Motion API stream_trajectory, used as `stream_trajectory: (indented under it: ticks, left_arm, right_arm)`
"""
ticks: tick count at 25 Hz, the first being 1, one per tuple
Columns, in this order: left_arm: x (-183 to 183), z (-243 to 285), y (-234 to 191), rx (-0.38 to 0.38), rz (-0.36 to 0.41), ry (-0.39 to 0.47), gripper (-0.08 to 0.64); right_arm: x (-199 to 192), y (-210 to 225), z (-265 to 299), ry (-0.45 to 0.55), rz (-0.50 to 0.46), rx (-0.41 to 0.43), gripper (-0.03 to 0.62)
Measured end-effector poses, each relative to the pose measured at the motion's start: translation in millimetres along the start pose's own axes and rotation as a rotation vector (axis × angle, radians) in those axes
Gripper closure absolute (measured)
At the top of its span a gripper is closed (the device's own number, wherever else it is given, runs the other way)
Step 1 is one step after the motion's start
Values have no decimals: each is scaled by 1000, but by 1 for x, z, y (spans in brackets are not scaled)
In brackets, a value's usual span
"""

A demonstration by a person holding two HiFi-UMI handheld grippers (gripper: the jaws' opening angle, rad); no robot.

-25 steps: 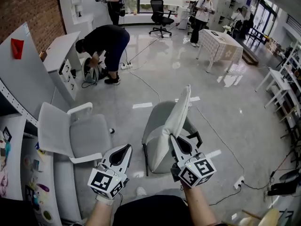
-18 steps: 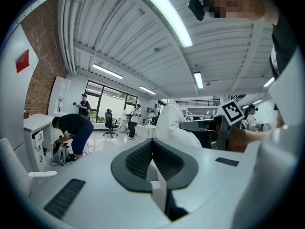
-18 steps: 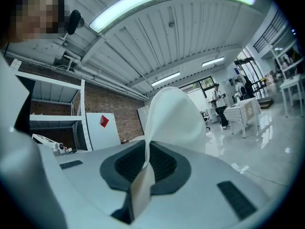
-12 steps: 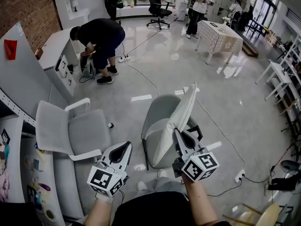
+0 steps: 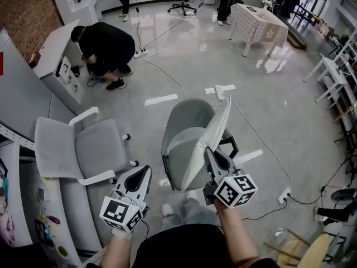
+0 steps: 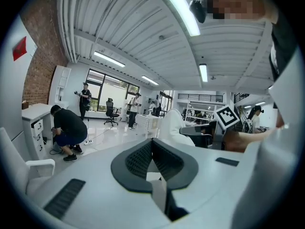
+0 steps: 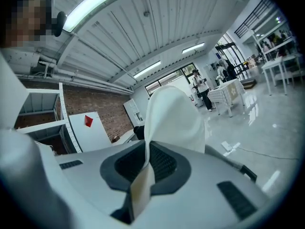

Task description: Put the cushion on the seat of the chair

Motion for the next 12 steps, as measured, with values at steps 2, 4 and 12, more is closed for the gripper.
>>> stream_trajectory:
  ticks: [2,4,12]
  left_arm:
    - [-2,6,3,-1,-7,-14,548]
    - [-3,10,6,-3,-16,-30,548]
    - [-11,30,15,-9,-13,-92,548]
  right_arm:
    - [-3,12,0,-11,19,-20,561]
    - [-6,23,1,-20,44,-40,561]
    - [-23,74,14,-38,101,-114,561]
Point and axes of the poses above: the fingertips, and each gripper's own axes: z forward along the fingers, y to its right, x out of its top, the point moved 10 cm from there along -z, backward along the fingers, and after that the axes turned 11 degrees about z, right-handed, at the moved point
